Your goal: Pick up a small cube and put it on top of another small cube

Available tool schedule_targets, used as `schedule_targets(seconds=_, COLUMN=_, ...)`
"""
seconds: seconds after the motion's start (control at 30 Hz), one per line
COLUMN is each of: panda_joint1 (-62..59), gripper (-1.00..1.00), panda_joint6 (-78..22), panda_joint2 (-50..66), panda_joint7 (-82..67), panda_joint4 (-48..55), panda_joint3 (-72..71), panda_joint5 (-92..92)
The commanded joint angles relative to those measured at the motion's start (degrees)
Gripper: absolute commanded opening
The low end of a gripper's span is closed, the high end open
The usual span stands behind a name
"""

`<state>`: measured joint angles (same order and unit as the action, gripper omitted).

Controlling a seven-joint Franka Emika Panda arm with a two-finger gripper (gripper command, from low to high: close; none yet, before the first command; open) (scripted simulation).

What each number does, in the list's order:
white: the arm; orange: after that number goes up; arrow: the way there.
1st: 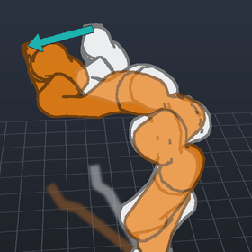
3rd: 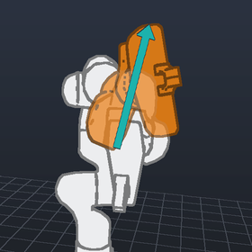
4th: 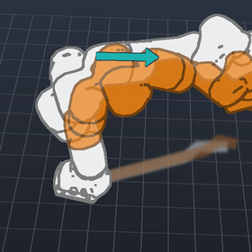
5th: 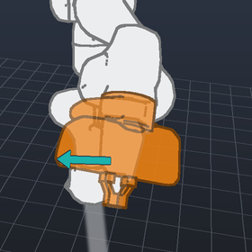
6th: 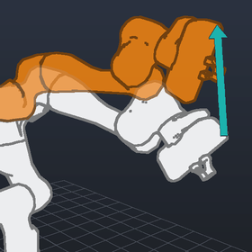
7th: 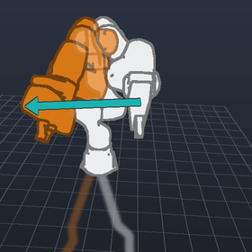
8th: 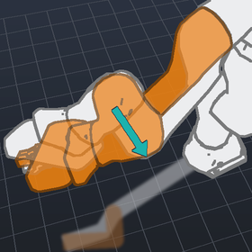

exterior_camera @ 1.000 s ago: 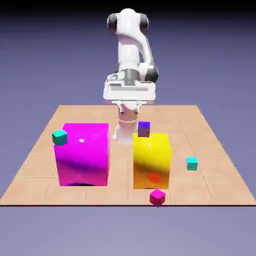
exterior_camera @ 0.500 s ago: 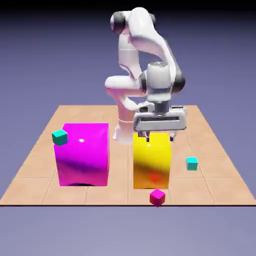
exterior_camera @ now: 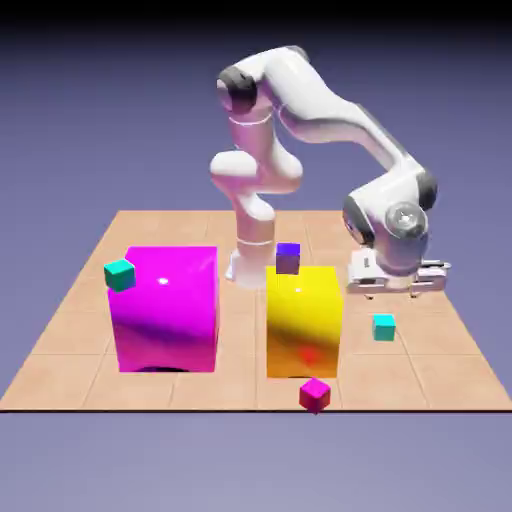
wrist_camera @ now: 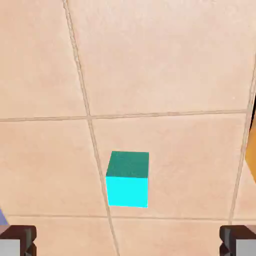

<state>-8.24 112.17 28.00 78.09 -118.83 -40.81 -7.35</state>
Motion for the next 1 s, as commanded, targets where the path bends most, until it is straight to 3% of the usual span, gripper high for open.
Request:
schedule_targets(seconds=0.0, panda_joint1=1.2, gripper=0.00, panda_joint6=1.3, panda_joint2=2.1, panda_joint7=1.0, panda_joint4=-1.0, panda_joint3=0.4, panda_joint5=0.7)
schedule_targets(seconds=0.27, panda_joint1=8.2, gripper=0.00, panda_joint6=13.9, panda_joint2=12.3, panda_joint7=4.2, panda_joint4=-7.2, panda_joint3=4.1, panda_joint5=3.6)
schedule_targets(seconds=0.3, panda_joint1=8.2, gripper=-1.00, panda_joint6=13.9, panda_joint2=12.3, panda_joint7=4.2, panda_joint4=-7.2, panda_joint3=4.1, panda_joint5=3.6)
schedule_targets(seconds=0.47, panda_joint1=4.7, gripper=-1.00, panda_joint6=4.7, panda_joint2=6.1, panda_joint7=3.4, panda_joint4=-3.8, panda_joint3=2.4, panda_joint5=2.1)
schedule_targets(seconds=0.77, panda_joint1=8.3, gripper=-1.00, panda_joint6=8.9, panda_joint2=6.9, panda_joint7=-18.2, panda_joint4=5.2, panda_joint3=7.2, panda_joint5=5.3)
schedule_targets(seconds=0.97, panda_joint1=11.3, gripper=-1.00, panda_joint6=-1.7, panda_joint2=-4.2, panda_joint7=-33.0, panda_joint4=7.5, panda_joint3=17.6, panda_joint5=6.9)
